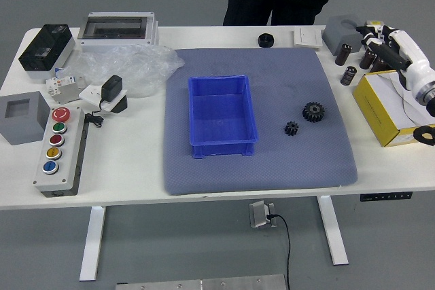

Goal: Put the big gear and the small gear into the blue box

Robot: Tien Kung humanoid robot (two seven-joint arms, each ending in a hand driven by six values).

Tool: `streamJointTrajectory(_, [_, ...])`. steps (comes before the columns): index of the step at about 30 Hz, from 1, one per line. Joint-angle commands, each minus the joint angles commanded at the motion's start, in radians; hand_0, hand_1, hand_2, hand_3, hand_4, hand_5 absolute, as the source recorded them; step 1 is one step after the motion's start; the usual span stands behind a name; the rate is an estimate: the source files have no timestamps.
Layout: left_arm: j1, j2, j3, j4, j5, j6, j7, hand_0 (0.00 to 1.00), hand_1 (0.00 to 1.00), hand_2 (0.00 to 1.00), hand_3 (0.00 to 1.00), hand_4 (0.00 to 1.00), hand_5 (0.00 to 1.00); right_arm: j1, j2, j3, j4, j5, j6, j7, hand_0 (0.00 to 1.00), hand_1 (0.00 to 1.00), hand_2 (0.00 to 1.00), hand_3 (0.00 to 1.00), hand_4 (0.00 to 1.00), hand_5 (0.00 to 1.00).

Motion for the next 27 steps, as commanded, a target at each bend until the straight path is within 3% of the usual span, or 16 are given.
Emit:
streamJointTrajectory(7, [0.000, -0.005, 0.002, 0.000, -0.004, -0.004, 0.004, 0.799, 0.774, 0.765, 0.738, 0.618, 0.269, 0.028, -0.010, -0.078, -0.020, -0.170, 0.031, -0.022, 0.899, 0.820, 0.880, 0.902, 0.535, 0.110])
streamJointTrajectory(8, [0.000, -0.006, 0.003, 0.000, -0.005, -0.004, 0.004, 0.798, 0.768, 0.763, 0.730, 0.597, 0.242, 0.033, -0.010, -0.091, -0.021, -0.200, 0.035, -0.028, 0.908, 0.833, 0.899, 0.887, 0.536, 0.004])
streamJointTrajectory(12, [-0.001, -0.006, 0.005, 0.000, -0.007, -0.006, 0.006, 0.798, 0.768, 0.763, 0.730, 0.597, 0.242, 0.058, -0.005, -0.142, -0.016, -0.332, 0.060, -0.055, 0.908, 0.833, 0.899, 0.887, 0.536, 0.004])
streamJointTrajectory(13, [-0.001, -0.007, 0.006, 0.000, -0.008, -0.006, 0.006, 0.791, 0.766, 0.761, 0.729, 0.595, 0.242, 0.064, -0.004, -0.156, -0.015, -0.371, 0.069, -0.061, 0.920, 0.842, 0.946, 0.997, 0.538, 0.002])
streamJointTrajectory(21, [-0.004, -0.011, 0.014, 0.000, -0.016, -0.008, 0.008, 0.788, 0.763, 0.752, 0.718, 0.592, 0.241, 0.115, 0.004, -0.282, -0.022, -0.639, 0.153, -0.092, 0.921, 0.845, 0.970, 0.998, 0.541, 0.002])
streamJointTrajectory(27, [-0.003, -0.012, 0.015, 0.000, -0.015, -0.009, 0.010, 0.787, 0.761, 0.748, 0.718, 0.591, 0.239, 0.146, 0.010, -0.354, -0.047, -0.730, 0.182, -0.092, 0.915, 0.838, 0.956, 0.998, 0.537, 0.002])
